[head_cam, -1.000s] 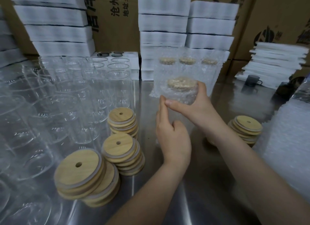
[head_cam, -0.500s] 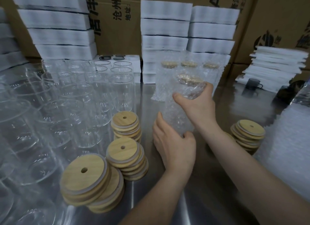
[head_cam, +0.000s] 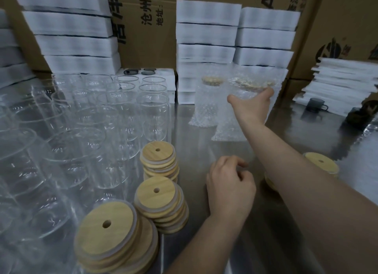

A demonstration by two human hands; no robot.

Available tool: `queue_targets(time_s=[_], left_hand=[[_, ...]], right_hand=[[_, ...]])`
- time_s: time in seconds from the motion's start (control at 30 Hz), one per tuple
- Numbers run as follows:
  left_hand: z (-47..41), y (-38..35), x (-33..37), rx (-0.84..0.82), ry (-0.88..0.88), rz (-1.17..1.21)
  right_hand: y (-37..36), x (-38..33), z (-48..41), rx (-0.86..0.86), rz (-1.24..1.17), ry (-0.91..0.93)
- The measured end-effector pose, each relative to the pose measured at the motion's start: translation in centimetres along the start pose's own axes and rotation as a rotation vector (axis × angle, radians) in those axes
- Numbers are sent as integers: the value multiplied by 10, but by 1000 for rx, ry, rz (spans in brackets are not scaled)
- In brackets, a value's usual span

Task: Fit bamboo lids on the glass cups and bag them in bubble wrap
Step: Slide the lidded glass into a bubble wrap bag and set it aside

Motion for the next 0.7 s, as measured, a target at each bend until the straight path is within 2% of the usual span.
queue_targets(time_s=[0.3, 0.5, 0.7], left_hand=[[-3, 0, -3, -2, 76, 54], [-4, -2, -4, -6, 88, 52], [-5, -2, -5, -1, 88, 56]], right_hand=[[22, 31, -38, 217, 41, -146], [29, 42, -55, 193, 11, -177], [33, 43, -58, 169, -34, -130]])
Point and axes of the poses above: each hand's wrist, its own z-axis away from the middle knuckle, its own y-axis out of the back of the hand, x = y × z, the point moved 2 cm from there along -z, towards the middle knuckle, and after that the axes turned 3 degrees about z, right-handed, at the moved point
